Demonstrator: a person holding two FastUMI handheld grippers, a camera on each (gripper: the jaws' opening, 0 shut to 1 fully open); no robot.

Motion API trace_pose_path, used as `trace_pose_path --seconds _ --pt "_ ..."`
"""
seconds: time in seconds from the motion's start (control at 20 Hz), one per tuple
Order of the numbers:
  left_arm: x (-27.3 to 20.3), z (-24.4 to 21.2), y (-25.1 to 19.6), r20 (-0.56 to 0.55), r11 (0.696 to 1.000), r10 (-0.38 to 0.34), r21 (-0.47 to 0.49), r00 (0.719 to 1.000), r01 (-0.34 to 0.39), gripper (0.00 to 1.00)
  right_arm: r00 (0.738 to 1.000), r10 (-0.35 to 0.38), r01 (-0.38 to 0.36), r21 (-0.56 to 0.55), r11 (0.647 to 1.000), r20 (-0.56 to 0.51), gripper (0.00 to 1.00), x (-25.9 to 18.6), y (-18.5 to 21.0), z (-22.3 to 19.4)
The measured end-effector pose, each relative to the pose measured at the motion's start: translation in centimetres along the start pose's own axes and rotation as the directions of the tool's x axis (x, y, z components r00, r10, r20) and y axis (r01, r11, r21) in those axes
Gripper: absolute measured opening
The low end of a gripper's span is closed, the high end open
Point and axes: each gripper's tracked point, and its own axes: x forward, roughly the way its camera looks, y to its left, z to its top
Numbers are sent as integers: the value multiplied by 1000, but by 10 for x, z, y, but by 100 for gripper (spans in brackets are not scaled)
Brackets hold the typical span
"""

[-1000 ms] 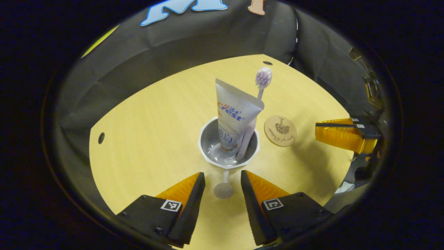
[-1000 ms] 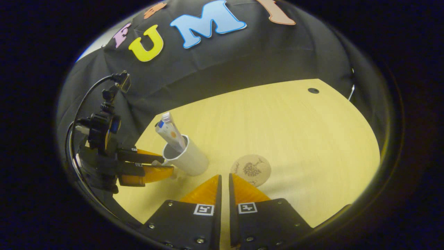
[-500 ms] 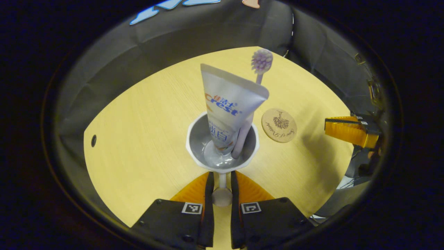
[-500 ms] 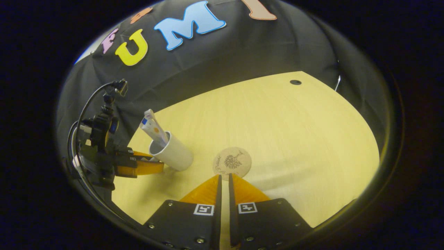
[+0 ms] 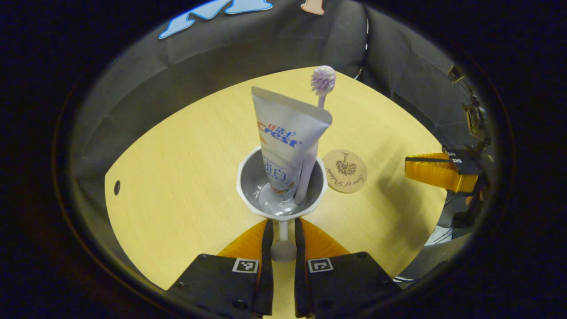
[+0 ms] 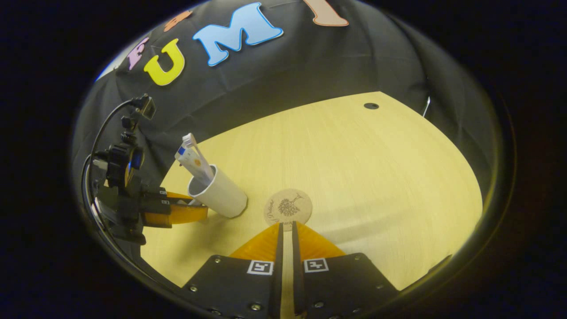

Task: Put the toothbrush and toothpaste on the desktop into the cup, then pick up the cup and place it on the coaster on the desktop.

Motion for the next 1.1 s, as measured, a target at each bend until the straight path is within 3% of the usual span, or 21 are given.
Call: trace_pose_path --seconds 0.6,1.1 --pt "10 51 -70 14 985 -106 141 994 103 26 998 -61 60 61 996 23 11 -17 -38 0" --pt "3 66 -45 -36 978 -110 173 993 115 26 994 -104 101 105 989 33 11 -34 -68 -4"
